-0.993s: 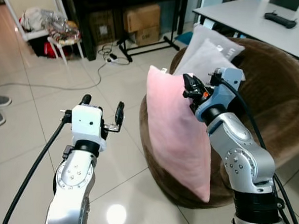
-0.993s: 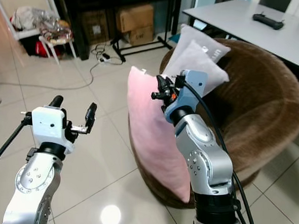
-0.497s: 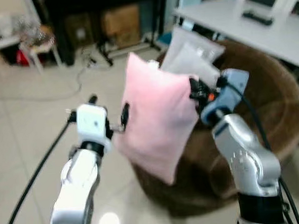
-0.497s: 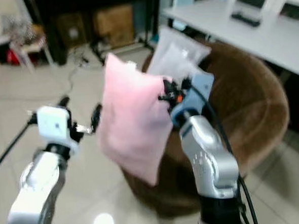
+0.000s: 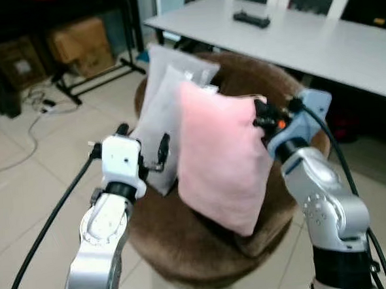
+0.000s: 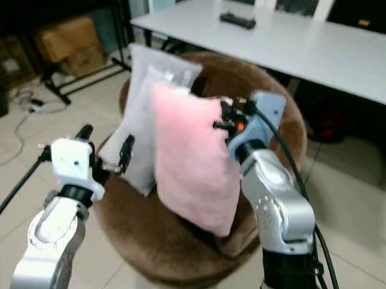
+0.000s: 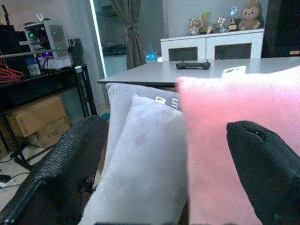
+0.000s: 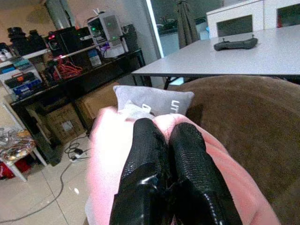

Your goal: Move the pillow to the sofa from floor

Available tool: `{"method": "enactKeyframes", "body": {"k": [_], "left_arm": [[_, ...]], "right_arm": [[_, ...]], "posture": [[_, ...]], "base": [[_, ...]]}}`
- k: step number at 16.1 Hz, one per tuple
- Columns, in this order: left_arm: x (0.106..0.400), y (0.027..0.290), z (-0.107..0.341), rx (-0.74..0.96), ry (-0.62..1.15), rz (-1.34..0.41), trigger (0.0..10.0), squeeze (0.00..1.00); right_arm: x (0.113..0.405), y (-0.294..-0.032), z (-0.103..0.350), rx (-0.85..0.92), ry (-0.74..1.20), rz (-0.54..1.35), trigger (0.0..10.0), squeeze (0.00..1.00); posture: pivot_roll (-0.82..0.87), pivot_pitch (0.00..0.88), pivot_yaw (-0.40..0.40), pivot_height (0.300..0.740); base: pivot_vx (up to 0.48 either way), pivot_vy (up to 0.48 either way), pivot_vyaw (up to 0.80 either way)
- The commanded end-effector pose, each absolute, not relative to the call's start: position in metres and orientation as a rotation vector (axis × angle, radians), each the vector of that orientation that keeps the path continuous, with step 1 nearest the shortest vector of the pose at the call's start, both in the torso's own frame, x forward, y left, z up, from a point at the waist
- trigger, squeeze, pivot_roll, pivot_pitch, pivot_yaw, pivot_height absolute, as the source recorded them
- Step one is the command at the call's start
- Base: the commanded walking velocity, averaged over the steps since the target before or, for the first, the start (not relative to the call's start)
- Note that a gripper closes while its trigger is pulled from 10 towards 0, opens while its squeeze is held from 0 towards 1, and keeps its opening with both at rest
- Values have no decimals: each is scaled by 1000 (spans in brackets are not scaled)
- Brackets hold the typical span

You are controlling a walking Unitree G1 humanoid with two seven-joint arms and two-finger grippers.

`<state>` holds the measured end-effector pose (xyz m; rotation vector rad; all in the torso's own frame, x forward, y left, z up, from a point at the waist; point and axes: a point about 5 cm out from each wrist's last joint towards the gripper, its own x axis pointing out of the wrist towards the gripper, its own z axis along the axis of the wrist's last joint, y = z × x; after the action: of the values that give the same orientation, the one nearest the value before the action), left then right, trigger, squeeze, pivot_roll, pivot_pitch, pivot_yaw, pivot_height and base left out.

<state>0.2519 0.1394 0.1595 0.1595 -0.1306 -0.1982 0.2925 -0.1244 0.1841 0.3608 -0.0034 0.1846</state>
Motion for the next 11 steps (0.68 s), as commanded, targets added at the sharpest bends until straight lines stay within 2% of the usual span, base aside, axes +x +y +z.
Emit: {"method": "enactKeyframes", "body": {"k": [1, 7, 11], "left_arm": [[251, 147, 158, 175, -121, -175, 10000, 314], [249, 148, 154, 201, -104, -167, 10000, 294], [250, 149, 153, 212, -96, -172, 10000, 294]], "right_arm": [[291, -111, 201, 365, -72, 254, 10000, 0], [289, -102, 205, 353, -70, 321, 10000, 0], [290, -91, 201, 289, 5, 375, 10000, 0]], "posture": [[58, 0, -46, 740], [65, 0, -51, 740], [65, 0, -44, 740]], "base": [[292, 0, 0], [0, 0, 0], [0, 0, 0]]}}
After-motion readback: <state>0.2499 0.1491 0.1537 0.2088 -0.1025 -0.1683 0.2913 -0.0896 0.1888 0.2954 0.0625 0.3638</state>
